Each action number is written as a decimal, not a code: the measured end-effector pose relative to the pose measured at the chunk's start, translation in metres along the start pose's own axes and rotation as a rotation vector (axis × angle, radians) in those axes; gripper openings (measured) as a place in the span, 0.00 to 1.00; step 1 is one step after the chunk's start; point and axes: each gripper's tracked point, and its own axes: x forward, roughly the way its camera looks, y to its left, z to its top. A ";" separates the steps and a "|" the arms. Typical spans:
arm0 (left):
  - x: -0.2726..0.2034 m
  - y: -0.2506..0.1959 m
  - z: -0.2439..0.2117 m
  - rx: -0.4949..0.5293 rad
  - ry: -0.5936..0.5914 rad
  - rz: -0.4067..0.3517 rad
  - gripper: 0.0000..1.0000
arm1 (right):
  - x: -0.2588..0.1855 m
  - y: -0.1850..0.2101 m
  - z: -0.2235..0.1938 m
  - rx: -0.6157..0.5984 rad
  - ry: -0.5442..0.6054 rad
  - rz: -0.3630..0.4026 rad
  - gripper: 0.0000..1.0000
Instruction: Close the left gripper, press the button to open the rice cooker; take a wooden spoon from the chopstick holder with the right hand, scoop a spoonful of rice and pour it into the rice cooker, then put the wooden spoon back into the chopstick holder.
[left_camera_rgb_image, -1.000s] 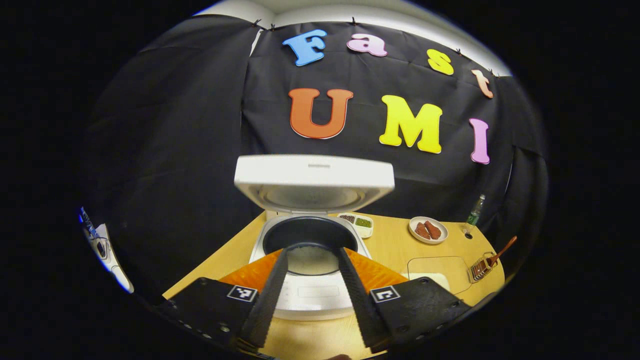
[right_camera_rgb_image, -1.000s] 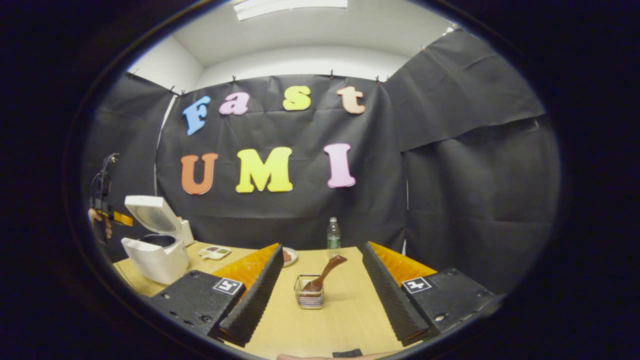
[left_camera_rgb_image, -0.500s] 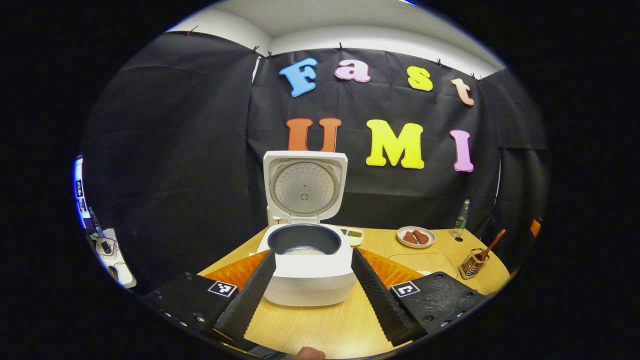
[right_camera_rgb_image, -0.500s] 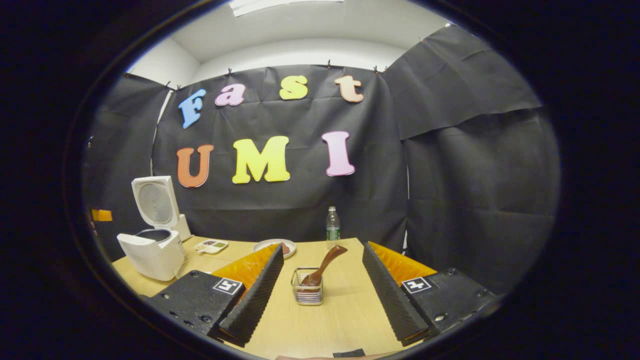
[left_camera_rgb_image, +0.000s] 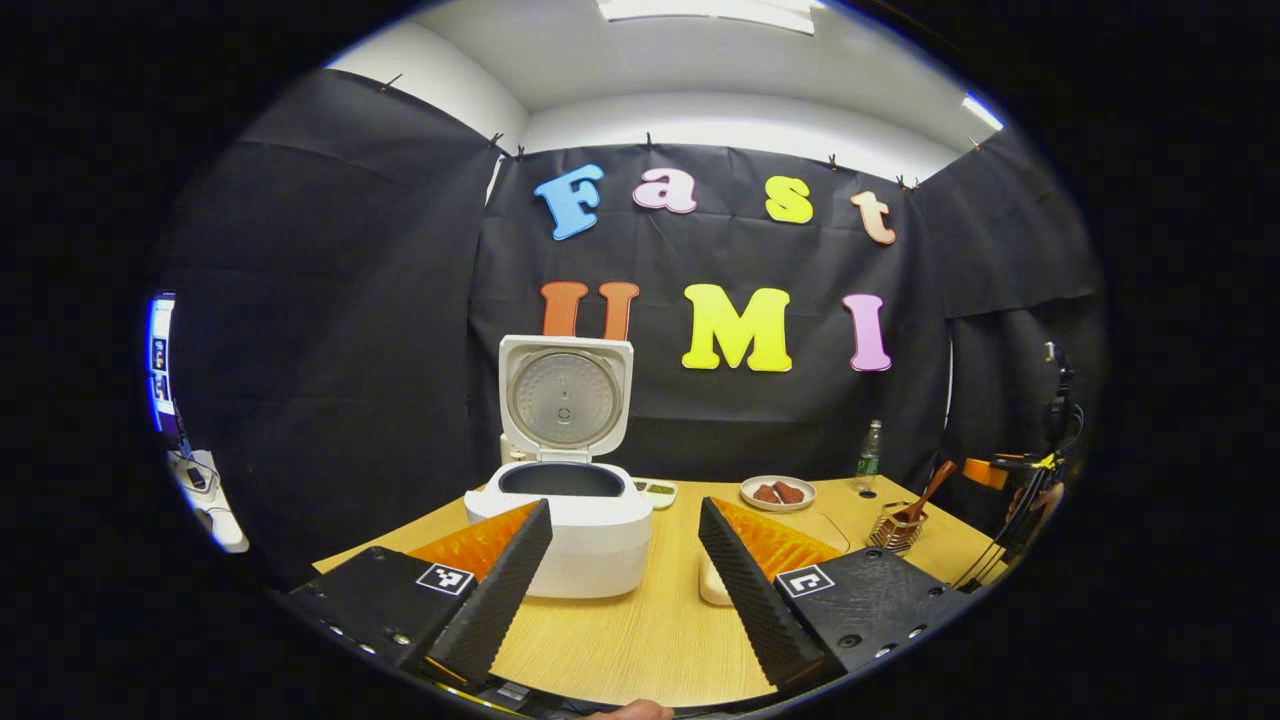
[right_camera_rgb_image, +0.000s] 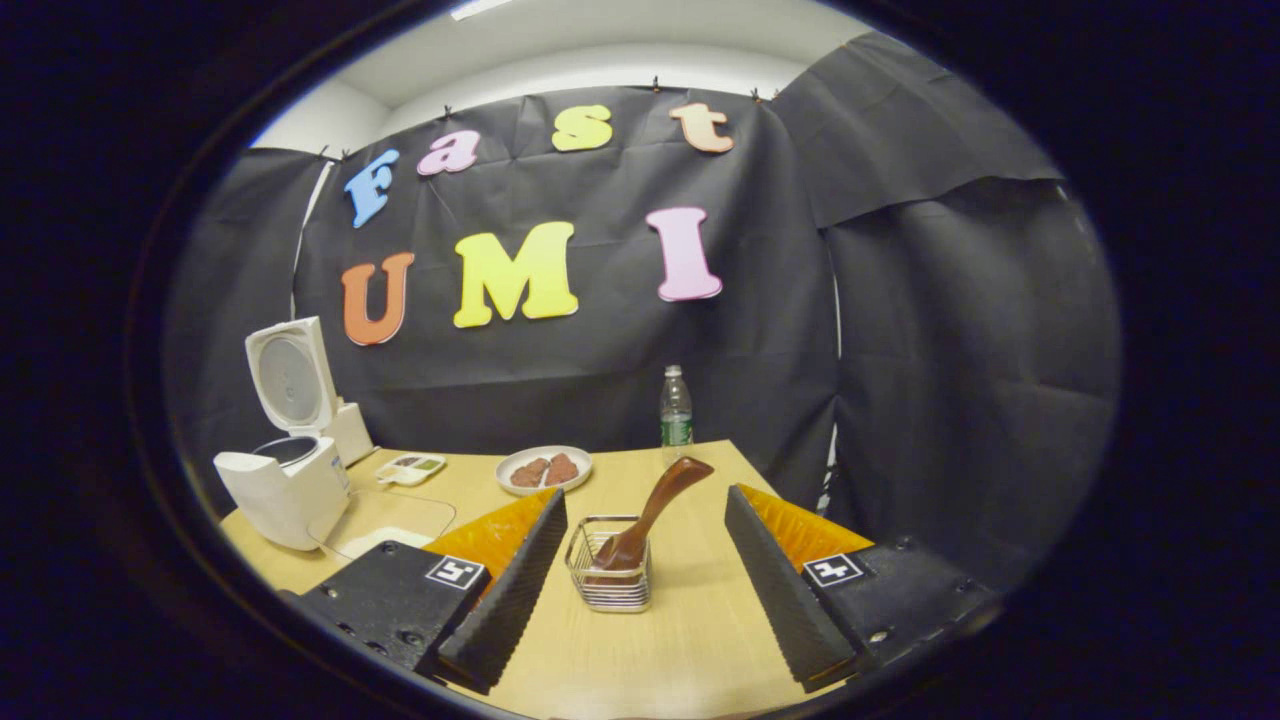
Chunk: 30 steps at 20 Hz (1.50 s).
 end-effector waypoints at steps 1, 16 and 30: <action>-0.004 -0.005 -0.001 0.006 -0.010 -0.017 0.94 | 0.010 0.001 -0.005 0.004 0.010 0.010 1.00; -0.007 -0.011 -0.031 0.086 0.023 -0.086 0.97 | 0.146 -0.020 -0.069 0.267 0.120 -0.115 0.76; -0.013 -0.015 -0.038 0.088 0.030 -0.146 0.97 | 0.123 0.022 -0.006 0.124 -0.002 -0.050 0.14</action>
